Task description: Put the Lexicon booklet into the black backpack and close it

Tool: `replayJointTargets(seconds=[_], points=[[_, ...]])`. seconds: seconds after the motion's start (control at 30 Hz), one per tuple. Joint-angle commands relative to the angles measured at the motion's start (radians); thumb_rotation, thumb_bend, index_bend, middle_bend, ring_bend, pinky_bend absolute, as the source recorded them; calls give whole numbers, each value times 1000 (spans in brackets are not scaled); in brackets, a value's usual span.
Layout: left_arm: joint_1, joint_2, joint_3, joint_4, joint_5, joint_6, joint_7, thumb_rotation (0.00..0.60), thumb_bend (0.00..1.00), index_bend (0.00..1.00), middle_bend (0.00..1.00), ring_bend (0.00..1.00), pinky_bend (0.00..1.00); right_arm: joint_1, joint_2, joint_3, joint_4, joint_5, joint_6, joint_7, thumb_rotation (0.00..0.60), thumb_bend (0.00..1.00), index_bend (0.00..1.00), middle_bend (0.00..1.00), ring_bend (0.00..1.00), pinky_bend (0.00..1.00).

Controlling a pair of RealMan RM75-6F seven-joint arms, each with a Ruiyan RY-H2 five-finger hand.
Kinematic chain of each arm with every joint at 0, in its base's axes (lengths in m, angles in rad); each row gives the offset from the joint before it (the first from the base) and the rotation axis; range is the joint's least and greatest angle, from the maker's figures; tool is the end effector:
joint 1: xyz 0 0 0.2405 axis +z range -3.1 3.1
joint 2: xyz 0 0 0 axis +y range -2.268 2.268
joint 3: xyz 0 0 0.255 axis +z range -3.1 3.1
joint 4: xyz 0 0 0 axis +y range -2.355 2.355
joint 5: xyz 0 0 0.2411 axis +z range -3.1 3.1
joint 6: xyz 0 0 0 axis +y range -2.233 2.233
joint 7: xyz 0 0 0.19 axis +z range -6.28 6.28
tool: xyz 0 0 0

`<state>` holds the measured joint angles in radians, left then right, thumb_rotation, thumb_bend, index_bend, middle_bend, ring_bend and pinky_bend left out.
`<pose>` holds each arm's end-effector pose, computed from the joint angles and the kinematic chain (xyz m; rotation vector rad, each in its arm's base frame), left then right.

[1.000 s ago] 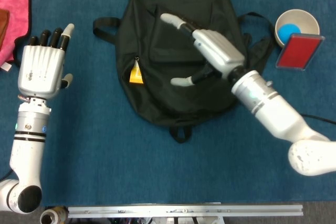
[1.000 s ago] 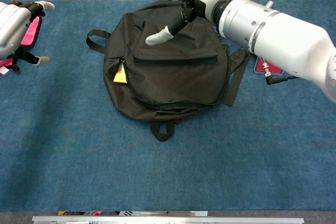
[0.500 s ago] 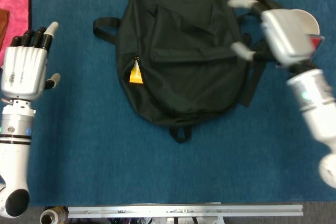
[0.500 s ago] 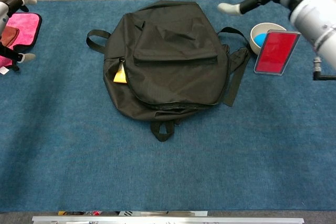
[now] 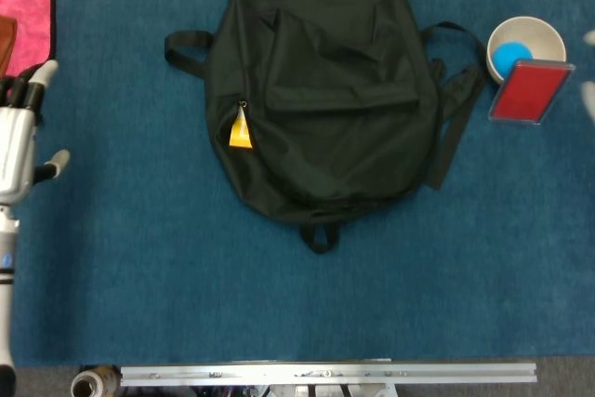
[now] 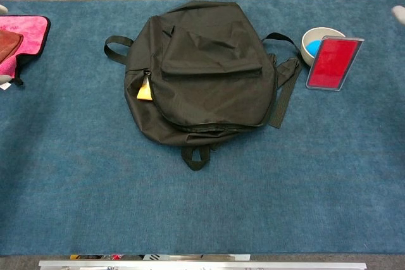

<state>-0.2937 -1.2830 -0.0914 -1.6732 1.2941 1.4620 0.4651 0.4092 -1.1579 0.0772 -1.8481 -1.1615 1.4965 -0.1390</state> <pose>-0.2646 0.2944 0.0821 -1.4285 -0.7101 -0.7716 -0.2321 -0.3119 0.1132 1.2902 -0.9913 1.0702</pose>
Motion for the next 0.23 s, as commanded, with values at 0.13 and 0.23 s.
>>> replayJointTargets(seconds=[0.13, 0.23], points=[[45, 29, 26, -12, 41, 37, -62, 600, 0, 157, 250, 240, 327, -103, 31, -34, 46, -46, 43, 88, 600, 317, 363, 432, 287, 427], [61, 39, 35, -17, 53, 44, -75, 600, 0, 158, 250, 240, 325, -127, 30, -37, 58, -57, 39, 108, 600, 316, 363, 432, 287, 427]])
